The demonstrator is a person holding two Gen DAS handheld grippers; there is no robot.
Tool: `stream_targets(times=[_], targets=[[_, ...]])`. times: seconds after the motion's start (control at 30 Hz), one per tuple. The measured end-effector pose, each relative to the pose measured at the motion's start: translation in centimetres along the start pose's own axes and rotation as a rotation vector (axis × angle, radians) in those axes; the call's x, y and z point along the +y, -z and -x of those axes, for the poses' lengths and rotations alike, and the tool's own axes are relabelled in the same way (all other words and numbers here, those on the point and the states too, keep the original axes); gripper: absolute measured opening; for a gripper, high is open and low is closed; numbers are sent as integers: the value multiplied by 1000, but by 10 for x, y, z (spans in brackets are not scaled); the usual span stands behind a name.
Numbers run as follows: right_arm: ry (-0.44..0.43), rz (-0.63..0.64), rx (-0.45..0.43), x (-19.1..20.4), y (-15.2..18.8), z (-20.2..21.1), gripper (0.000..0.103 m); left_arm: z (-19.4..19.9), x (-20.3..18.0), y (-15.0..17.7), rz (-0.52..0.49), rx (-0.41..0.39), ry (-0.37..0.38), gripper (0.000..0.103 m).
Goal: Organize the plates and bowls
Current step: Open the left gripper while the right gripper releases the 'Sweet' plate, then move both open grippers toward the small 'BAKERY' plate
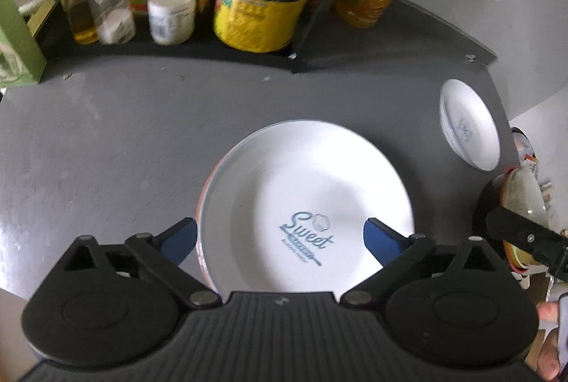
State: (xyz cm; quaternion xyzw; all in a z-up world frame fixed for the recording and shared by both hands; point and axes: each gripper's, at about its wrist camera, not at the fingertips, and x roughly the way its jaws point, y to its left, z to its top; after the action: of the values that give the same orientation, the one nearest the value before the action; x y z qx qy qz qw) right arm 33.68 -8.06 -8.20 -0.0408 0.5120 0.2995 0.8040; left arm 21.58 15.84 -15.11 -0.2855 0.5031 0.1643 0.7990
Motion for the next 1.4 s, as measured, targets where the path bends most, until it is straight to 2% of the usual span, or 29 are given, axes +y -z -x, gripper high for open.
stream_targets(times=[0.47, 0.6, 1.0, 1.4], targets=[[30, 3, -50, -17, -21, 45, 103, 28, -52, -15, -100, -70, 55, 103], [45, 14, -51, -28, -34, 48, 103, 30, -64, -21, -96, -97, 62, 103], [44, 50, -48, -73, -76, 50, 103, 16, -110, -42, -65, -76, 93, 103], [-1, 106, 0, -116, -121, 30, 103, -10, -155, -65, -15, -61, 56, 103]])
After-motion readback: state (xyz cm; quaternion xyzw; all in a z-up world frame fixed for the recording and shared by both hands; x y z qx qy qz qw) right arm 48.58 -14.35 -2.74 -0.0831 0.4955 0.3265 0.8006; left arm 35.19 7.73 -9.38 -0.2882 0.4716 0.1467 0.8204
